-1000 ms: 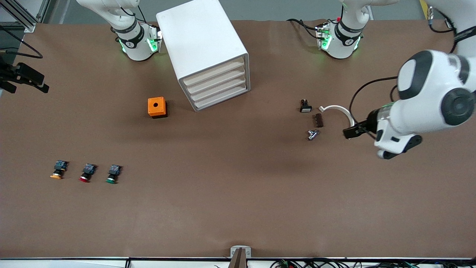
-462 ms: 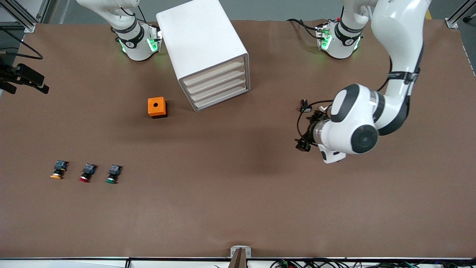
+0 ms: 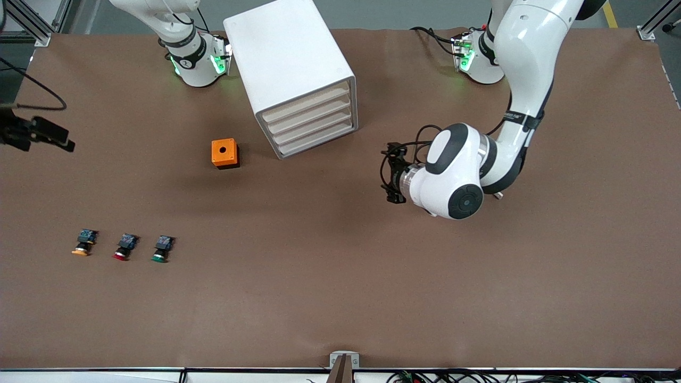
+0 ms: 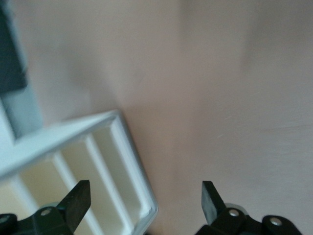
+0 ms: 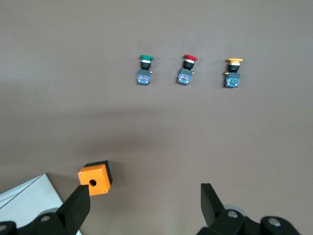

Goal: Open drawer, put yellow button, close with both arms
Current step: 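Reach the left gripper to the cabinet's drawer handle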

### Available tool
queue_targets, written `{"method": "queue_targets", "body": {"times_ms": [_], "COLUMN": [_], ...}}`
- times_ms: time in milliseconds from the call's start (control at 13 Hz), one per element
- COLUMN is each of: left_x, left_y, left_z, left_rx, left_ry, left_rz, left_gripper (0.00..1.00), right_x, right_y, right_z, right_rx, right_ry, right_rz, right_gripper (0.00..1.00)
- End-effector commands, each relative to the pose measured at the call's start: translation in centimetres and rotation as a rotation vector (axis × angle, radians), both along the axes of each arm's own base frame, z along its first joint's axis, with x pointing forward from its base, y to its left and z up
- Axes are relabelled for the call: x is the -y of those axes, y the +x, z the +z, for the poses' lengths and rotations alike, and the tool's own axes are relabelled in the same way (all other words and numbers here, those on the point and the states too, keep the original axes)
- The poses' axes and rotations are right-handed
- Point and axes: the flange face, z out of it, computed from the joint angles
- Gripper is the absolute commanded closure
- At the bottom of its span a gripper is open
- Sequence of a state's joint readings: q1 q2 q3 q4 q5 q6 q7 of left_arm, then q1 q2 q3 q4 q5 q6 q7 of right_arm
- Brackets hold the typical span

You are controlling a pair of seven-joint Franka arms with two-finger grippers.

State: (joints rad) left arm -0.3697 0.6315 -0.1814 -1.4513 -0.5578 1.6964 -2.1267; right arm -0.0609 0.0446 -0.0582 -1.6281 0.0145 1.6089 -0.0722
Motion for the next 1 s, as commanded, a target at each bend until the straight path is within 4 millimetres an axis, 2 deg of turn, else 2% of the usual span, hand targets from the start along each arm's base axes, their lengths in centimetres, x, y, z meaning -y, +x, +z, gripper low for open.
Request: {"method": "queue_targets", "body": {"times_ms": [0,77,154,231,308,385,538,615,846,923], "left_x": [2.4,3.5,4.3,5.3,6.5,8.4,9.7,10.6,13.0,13.8], "left_y": [-0.7,-1.3,-1.7,-2.4,-3.4,-5.2,-7.0,-8.0,-10.5,-11.4], "left_z": [0.3,0.0,-0.5,-1.1,-1.2,-1.3,-1.7,-1.5,-1.7,-2.1], "left_rx": [-0.157,-0.226,-0.302,-0.349,-0.363,-0.372,-0.408,-0.425,-0.445,-0.459], "left_ry": [-0.048,-0.048,-0.024,0.011,0.027,0.037,0.064,0.061,0.063,0.073], "left_rz": [0.143,0.197,0.263,0.293,0.284,0.248,0.203,0.185,0.144,0.137], "left_gripper": [0.0,0.0,0.0,0.0,0.0,0.03,0.12,0.18,0.28,0.28], "right_x": [2.1,3.0,3.9,5.6,7.8,9.5,14.0,15.5,17.7,18.9], "right_y": [4.0,4.4,4.4,4.5,4.8,5.1,5.8,6.1,7.2,7.1], "right_z": [-4.2,-5.3,-5.6,-6.3,-7.9,-9.8,-14.9,-17.3,-24.4,-26.3], "right_rx": [0.007,-0.003,-0.001,0.005,0.022,0.021,0.04,0.06,0.097,0.103], "right_ry": [-0.035,-0.033,-0.034,-0.035,-0.039,-0.04,-0.045,-0.054,-0.07,-0.074], "right_rz": [-0.002,-0.016,-0.031,-0.056,-0.085,-0.07,-0.044,-0.036,-0.048,-0.063], "right_gripper": [0.0,0.0,0.0,0.0,0.0,0.0,0.0,0.0,0.0,0.0]}}
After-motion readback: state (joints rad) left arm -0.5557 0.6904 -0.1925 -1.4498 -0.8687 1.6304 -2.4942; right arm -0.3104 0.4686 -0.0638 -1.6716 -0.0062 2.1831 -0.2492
